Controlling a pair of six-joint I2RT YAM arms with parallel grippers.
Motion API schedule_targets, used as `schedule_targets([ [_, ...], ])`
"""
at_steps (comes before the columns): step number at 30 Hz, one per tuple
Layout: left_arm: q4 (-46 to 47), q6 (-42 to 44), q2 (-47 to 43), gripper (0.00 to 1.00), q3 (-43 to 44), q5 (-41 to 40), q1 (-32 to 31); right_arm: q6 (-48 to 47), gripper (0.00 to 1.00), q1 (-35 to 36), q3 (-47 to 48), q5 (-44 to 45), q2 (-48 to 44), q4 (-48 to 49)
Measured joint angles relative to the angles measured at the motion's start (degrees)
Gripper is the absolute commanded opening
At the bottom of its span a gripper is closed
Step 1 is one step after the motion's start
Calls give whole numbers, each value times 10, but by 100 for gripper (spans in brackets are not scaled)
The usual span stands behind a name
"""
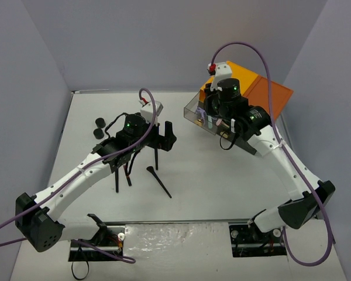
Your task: Organize the makeup
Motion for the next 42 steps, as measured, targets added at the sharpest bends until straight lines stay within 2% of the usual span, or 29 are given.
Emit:
schedule_targets([
  [5,-28,2,2,97,-20,-16,0,-37,0,-34,37,53,35,-26],
  [9,-29,5,10,97,-20,-19,0,-48,7,-50,61,62,87,-34],
  [12,-27,12,27,97,-20,-19,0,-52,24,-51,76,60,129,-38],
  [14,-26,18,45,97,-15,-19,0,-56,40,-51,84,54,153,-40],
  [15,-25,21,56,97,-12,-19,0,-57,44,-51,85,51,161,-40],
  [18,-25,30,93,95,7,-15,0,-56,64,-52,87,39,176,-45],
  [20,-24,36,117,92,26,-12,0,-54,68,-53,90,31,179,-49],
  [23,-11,44,150,85,59,-6,0,-54,85,-58,103,21,179,-48],
  [25,-4,50,167,77,76,-2,0,-54,91,-64,112,13,178,-47],
  [31,26,56,239,68,146,6,0,-45,100,-126,130,-21,178,-47],
  [37,43,62,299,67,194,7,0,-37,100,-202,156,-42,182,-39],
  [42,49,65,329,67,217,5,0,-32,100,-230,160,-51,197,-26],
])
